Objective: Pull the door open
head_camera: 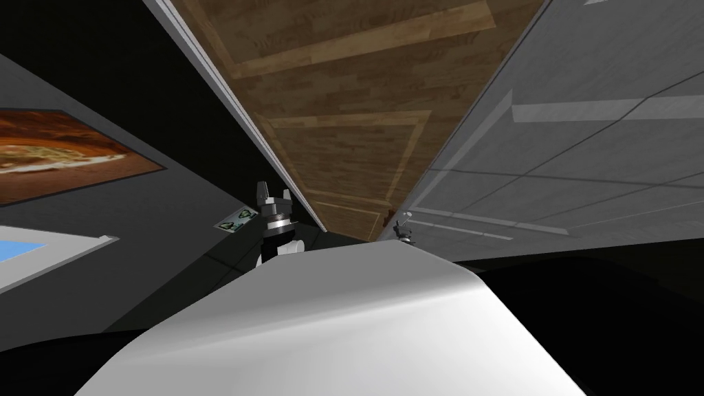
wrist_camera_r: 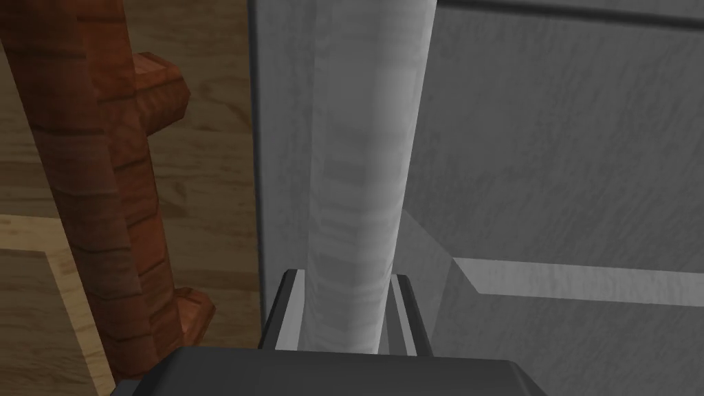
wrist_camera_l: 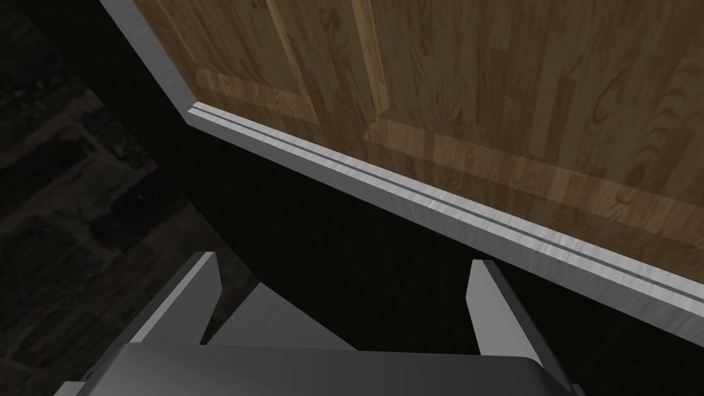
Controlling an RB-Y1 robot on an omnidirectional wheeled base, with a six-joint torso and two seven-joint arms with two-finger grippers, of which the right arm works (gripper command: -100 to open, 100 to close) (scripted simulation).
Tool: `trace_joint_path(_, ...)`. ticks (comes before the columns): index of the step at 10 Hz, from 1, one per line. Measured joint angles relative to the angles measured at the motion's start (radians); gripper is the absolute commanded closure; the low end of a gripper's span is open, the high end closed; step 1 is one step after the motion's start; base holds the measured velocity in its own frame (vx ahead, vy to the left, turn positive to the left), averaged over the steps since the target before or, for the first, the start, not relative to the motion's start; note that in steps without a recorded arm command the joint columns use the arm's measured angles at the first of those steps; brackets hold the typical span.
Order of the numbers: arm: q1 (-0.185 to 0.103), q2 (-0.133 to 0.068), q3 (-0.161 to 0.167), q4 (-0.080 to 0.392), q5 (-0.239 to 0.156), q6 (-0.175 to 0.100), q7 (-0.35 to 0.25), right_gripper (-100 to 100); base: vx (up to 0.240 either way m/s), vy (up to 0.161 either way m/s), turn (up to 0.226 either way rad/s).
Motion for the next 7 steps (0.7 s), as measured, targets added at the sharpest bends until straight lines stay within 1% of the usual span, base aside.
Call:
trace_joint_path(1, 0.006, -0.001, -0.001, -0.001, 0.0, -0.006, -0.001, 100, -0.18, 0.027, -0.058)
trace_joint_path(2, 0.004, 0.0, -0.004, 0.003, -0.002, -0.002, 0.002, 100, -0.16, 0.033, -0.061)
trace_joint_path(3, 0.012, 0.001, -0.004, 0.016, -0.001, -0.011, 0.002, 100, -0.196, 0.007, -0.079)
trace_joint_path(4, 0.014, 0.006, -0.007, 0.027, -0.003, -0.012, 0.007, 100, -0.172, -0.004, -0.03)
trace_joint_path(5, 0.043, 0.006, -0.013, -0.008, -0.007, 0.011, 0.018, 100, -0.079, -0.007, -0.037)
trace_joint_path(6, 0.045, -0.002, -0.013, 0.003, -0.009, 0.014, 0.013, 100, -0.014, -0.006, -0.004)
trace_joint_path(7, 0.045, -0.002, -0.011, 0.019, -0.007, 0.003, 0.006, 100, -0.11, 0.014, -0.022)
